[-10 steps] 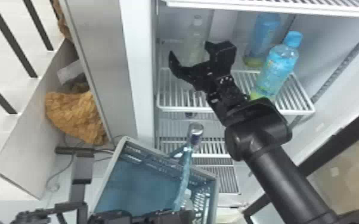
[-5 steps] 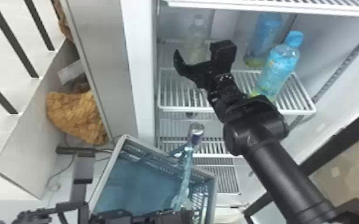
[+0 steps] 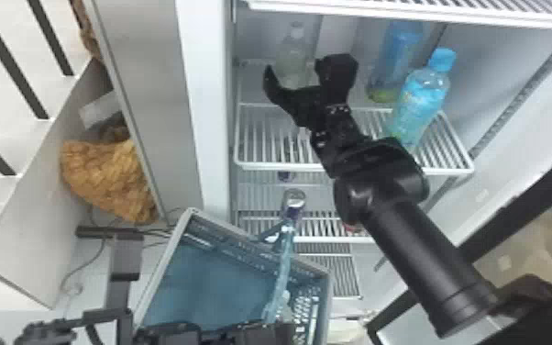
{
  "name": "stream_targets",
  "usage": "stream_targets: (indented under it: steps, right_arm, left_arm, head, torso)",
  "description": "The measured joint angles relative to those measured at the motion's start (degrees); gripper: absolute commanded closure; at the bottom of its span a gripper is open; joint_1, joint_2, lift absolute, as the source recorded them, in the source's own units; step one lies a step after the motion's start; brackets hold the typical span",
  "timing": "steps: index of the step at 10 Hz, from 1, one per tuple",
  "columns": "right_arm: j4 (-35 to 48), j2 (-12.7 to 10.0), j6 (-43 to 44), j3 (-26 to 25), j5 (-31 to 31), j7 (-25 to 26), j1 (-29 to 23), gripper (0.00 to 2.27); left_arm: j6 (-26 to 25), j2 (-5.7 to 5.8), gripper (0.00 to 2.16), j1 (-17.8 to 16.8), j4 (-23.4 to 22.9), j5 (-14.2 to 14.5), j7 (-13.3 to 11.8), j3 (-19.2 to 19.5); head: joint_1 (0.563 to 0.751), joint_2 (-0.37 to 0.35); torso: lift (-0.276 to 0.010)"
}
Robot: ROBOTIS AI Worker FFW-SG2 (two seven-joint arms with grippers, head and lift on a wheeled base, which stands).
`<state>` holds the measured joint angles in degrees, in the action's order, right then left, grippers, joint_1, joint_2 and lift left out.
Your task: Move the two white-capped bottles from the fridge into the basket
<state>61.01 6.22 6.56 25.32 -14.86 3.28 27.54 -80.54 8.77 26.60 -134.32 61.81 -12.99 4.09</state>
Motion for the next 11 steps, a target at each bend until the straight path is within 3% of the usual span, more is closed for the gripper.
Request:
stream_targets:
  steps: [1,2,8,11]
  right_arm:
    - [-0.51,0.08,0.44,1.34,-0.85,-0.19,0.76,0.85]
    - [-0.57,0.11,0.70,1.85,-1.29,-0.21,0.90,0.88]
    - [2.06,0.52,2.45,0.67,-2.03,0.85,-1.24,0.88]
    - [10.70,0.94,2.49,-3.69,0.56,0.68,-6.54,0.88]
  left_arm:
    - [0.08,0.02,1.21,-0.21,0.23,0.06,-0.03,-0.18]
    - [0.10,0.02,1.21,-0.22,0.33,0.11,-0.09,-0.22]
    - [0.11,0.21,1.21,0.54,0.38,0.63,-0.25,0.06]
    - [0.17,0.28,1.21,1.16,0.38,0.79,-0.50,0.33]
  head:
    - [0.695,-0.094]
    - [0.695,-0.088]
    - [0.695,-0.100]
    - [0.695,-0.120]
  torso:
    - [0.000]
    - [0.000]
    - [0.000]
    - [0.000]
